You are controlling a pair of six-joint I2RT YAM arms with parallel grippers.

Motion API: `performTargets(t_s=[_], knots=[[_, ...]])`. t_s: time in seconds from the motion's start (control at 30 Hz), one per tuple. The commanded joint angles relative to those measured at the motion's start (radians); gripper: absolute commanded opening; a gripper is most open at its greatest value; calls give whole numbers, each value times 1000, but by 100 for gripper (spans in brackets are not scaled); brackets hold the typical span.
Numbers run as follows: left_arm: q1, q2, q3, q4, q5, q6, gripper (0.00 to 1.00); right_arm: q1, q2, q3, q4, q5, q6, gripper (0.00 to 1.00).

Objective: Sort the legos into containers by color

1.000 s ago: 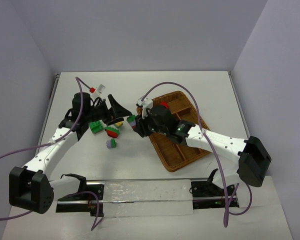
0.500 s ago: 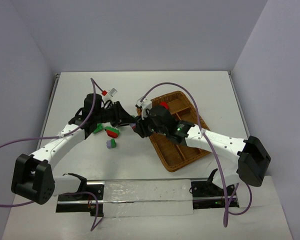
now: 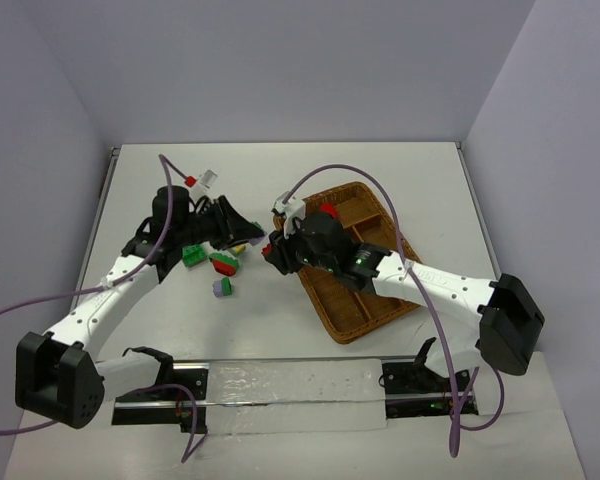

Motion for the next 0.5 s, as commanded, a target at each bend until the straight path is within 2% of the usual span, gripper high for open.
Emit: performTargets(t_s=[0.0,0.23,0.3,0.47], knots=[[74,-70,15,47,-46,-52,0,-4,-48,-47,-13,51,-6,0],[105,-110,4,20,-88,-71,0,-31,-58,-37,-25,173,34,0],[106,-117,18,-27,-121,-54,0,-71,-54,-22,-39,228,77,0],[106,-146,6,-52,-143,-43,0,-219,29,57,-84,239,143,0]])
